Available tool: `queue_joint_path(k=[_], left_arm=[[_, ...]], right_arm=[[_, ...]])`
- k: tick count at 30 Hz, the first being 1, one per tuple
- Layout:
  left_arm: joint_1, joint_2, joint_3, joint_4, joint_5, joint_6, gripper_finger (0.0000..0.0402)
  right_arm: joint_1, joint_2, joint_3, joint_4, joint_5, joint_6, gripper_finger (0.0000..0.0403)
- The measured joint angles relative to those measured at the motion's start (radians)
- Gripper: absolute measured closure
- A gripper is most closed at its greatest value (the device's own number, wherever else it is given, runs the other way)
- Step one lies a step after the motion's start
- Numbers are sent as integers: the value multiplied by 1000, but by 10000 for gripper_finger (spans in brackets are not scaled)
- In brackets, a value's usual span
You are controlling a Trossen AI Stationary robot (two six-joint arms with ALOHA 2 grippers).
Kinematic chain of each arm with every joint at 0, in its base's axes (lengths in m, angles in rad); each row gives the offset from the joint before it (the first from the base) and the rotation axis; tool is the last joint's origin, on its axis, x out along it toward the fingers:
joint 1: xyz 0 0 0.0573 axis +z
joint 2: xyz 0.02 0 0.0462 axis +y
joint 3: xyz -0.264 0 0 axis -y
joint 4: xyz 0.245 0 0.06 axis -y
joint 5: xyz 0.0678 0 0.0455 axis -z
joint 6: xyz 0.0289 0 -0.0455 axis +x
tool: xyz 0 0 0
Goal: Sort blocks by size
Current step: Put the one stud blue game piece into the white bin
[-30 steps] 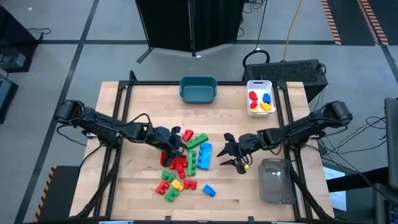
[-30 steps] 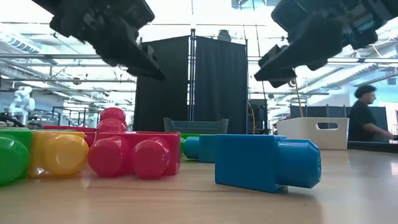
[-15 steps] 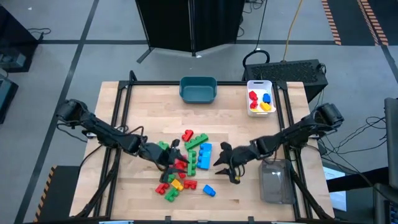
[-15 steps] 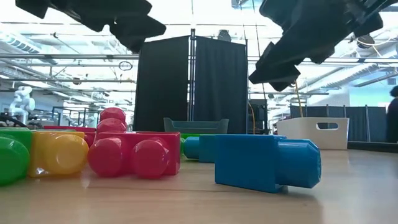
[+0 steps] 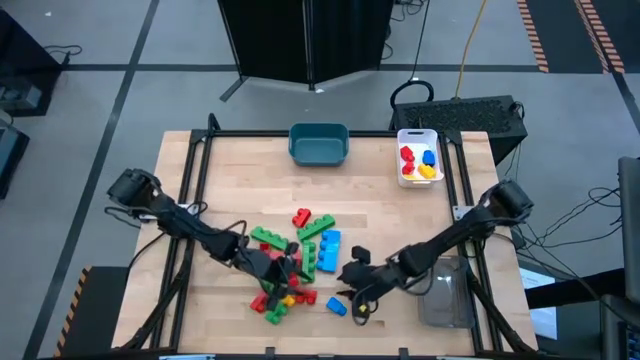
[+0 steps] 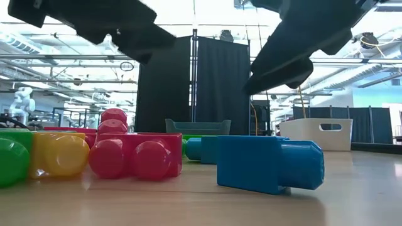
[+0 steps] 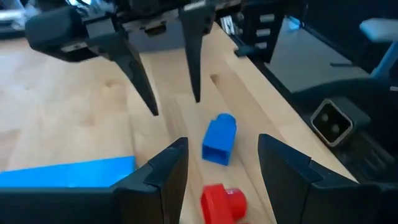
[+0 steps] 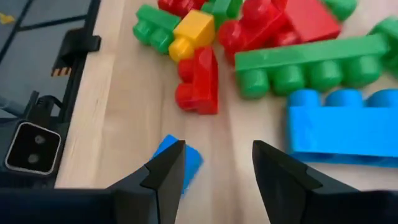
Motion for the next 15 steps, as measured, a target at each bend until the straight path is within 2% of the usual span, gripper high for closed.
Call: queue_joint_path(k=[9,15], left_arm=[[-48,80,31,-9,-31,-39,226],[-75,79,31,-47,-83,-130,226]], right_arm=[[51,193,287,-253,19,192,229],[59,249,377,-365,48,307,229]])
